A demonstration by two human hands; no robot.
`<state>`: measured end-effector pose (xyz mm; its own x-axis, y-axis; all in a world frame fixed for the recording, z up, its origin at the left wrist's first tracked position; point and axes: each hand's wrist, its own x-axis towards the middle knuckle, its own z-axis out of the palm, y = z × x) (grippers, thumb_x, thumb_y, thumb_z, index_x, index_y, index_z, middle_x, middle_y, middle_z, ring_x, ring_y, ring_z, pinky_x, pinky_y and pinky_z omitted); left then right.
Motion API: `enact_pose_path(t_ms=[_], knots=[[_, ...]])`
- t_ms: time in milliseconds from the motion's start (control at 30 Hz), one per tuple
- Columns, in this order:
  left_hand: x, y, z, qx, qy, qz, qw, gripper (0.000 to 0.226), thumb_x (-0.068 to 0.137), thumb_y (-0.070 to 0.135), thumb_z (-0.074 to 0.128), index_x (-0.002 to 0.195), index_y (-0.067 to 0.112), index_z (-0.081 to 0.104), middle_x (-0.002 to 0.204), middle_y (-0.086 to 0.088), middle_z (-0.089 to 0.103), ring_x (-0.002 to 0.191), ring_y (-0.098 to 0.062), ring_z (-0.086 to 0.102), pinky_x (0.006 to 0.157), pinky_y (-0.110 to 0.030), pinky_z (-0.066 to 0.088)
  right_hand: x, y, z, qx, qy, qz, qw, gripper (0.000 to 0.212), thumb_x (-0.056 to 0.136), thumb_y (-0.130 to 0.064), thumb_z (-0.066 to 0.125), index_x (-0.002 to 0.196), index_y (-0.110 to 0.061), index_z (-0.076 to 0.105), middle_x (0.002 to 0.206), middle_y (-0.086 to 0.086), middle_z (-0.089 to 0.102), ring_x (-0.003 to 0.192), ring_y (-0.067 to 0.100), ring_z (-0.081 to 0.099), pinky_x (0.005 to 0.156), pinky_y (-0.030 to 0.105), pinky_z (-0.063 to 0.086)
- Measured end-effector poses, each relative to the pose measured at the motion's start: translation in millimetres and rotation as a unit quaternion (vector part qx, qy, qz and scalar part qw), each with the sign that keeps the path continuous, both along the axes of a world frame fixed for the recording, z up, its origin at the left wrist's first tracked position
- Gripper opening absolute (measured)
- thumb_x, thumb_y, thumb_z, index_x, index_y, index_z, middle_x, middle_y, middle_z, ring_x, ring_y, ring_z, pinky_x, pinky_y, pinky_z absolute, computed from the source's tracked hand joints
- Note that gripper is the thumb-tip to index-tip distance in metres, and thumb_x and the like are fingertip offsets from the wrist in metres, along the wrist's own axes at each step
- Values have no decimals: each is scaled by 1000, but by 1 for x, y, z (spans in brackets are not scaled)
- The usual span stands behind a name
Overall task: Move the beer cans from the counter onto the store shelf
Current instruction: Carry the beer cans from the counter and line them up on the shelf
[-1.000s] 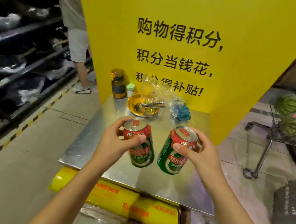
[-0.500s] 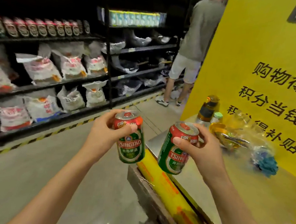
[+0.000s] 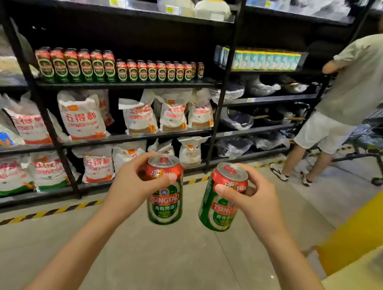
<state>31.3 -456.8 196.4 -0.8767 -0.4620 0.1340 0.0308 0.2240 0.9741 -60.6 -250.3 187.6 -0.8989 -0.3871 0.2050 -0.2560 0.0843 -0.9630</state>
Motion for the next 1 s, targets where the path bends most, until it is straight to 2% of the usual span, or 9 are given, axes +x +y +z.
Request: enact_pose_path(t_ms=[167, 267, 367, 500, 633, 767, 900, 1000], knots=[[-64, -71, 1, -5, -11, -1, 1000, 42, 61, 38, 83, 97, 39, 62, 90, 18, 69, 85, 4, 64, 71, -25, 51, -66, -65, 2, 5, -6, -5, 1000, 44, 59, -25, 86, 98, -29, 65, 92, -10, 71, 83, 3, 67, 62, 14, 51], [-111, -98, -1, -5, -6, -1, 1000, 37, 64, 32, 81, 94, 41, 61, 90, 17, 68, 84, 4, 64, 72, -26, 52, -113, -90, 2, 8, -10, -11, 1000, 45, 55, -30, 81, 96, -30, 65, 91, -16, 70, 81, 0, 66, 60, 10, 49], [-168, -122, -6, -4, -5, 0, 1000, 37, 68, 26, 78, 100, 36, 61, 95, 14, 67, 87, -1, 64, 69, -23, 52, -168, -114, -1, 20, -12, -16, 1000, 48, 56, -33, 86, 98, -30, 64, 91, -18, 70, 81, -1, 66, 59, 12, 50], [-252, -152, -11, -5, 0, 7, 1000, 37, 70, 24, 78, 102, 31, 62, 97, 13, 68, 87, 1, 64, 67, -16, 50, -257, -148, -11, 31, -3, -9, 999, 40, 64, -24, 81, 99, -32, 64, 90, -18, 70, 82, -2, 65, 62, 14, 48], [-336, -180, -9, -2, 1, 30, 1000, 35, 69, 24, 78, 98, 34, 61, 94, 14, 68, 83, 6, 63, 69, -19, 50, -347, -185, -13, 22, 2, 16, 1000, 39, 64, -16, 82, 96, -32, 65, 87, -16, 71, 80, -4, 65, 59, 7, 47], [-405, -209, -5, 0, 4, 58, 998, 31, 70, 22, 77, 91, 37, 61, 86, 18, 69, 82, 5, 64, 67, -18, 49, -426, -219, -9, 13, -11, 43, 999, 39, 65, -14, 81, 99, -26, 65, 91, -8, 71, 82, -1, 65, 60, 7, 47], [-462, -237, -3, 4, -4, 85, 996, 31, 71, 19, 77, 90, 36, 62, 83, 17, 70, 81, 1, 65, 67, -20, 51, -494, -246, -5, 12, -25, 55, 998, 43, 65, -17, 81, 103, -28, 64, 96, -8, 70, 86, 0, 65, 64, 14, 51], [-508, -259, -5, -1, -20, 96, 995, 38, 64, 26, 84, 92, 38, 61, 92, 13, 69, 86, -4, 65, 72, -27, 53, -546, -263, -7, 13, -36, 63, 997, 41, 66, -21, 81, 101, -32, 64, 96, -10, 70, 88, 0, 65, 69, 18, 51]])
